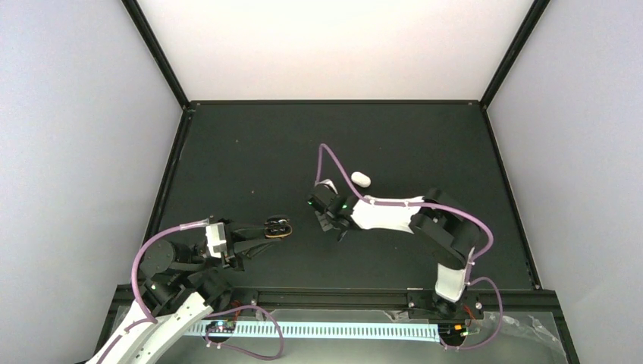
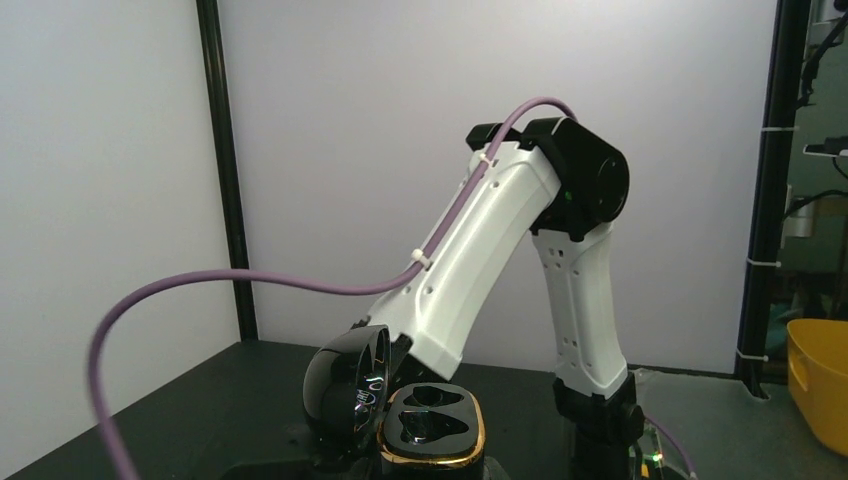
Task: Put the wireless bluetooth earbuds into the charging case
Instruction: Move the earbud to the center of the board.
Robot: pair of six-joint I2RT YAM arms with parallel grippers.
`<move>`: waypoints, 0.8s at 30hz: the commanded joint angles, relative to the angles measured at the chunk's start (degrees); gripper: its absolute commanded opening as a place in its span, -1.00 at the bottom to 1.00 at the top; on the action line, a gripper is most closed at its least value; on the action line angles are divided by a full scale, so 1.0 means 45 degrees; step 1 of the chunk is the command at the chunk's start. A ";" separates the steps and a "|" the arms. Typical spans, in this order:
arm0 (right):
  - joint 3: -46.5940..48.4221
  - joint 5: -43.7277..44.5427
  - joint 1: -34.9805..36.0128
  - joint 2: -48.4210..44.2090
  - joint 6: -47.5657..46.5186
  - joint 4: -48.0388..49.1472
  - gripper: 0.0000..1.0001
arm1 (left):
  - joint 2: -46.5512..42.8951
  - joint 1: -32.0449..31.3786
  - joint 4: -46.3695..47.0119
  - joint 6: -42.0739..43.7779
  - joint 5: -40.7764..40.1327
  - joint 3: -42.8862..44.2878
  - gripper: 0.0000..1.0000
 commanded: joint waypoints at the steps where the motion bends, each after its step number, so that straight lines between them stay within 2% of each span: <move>1: -0.1373 0.0307 -0.0218 -0.0954 0.2140 -0.0358 -0.60 | 0.0090 -0.0064 0.0309 0.0001 -0.0077 0.0193 -0.97; 5: -0.1748 -0.0448 -0.0262 -0.1317 0.3197 -0.0262 -0.55 | 0.0438 -0.0063 0.0789 -0.0075 0.0028 0.0053 -0.97; 10: -0.1406 -0.0902 -0.0272 -0.1640 0.2988 -0.0493 -0.22 | 0.0734 -0.0048 0.0943 -0.0088 0.0212 0.0045 -0.97; 16: -0.1522 -0.1281 -0.0418 -0.2070 0.2567 -0.0869 -0.02 | 0.0772 -0.0053 0.0986 -0.0080 0.0213 -0.0037 -0.97; 19: -0.1810 -0.1753 -0.0599 -0.2098 0.2566 -0.0770 -0.02 | 0.0777 -0.0049 0.1003 -0.0080 0.0221 -0.0055 -0.97; 24: -0.1812 -0.2659 -0.0594 -0.1811 0.2534 -0.0617 -0.28 | 0.0794 -0.0057 0.0971 -0.0005 0.0230 -0.0038 -0.97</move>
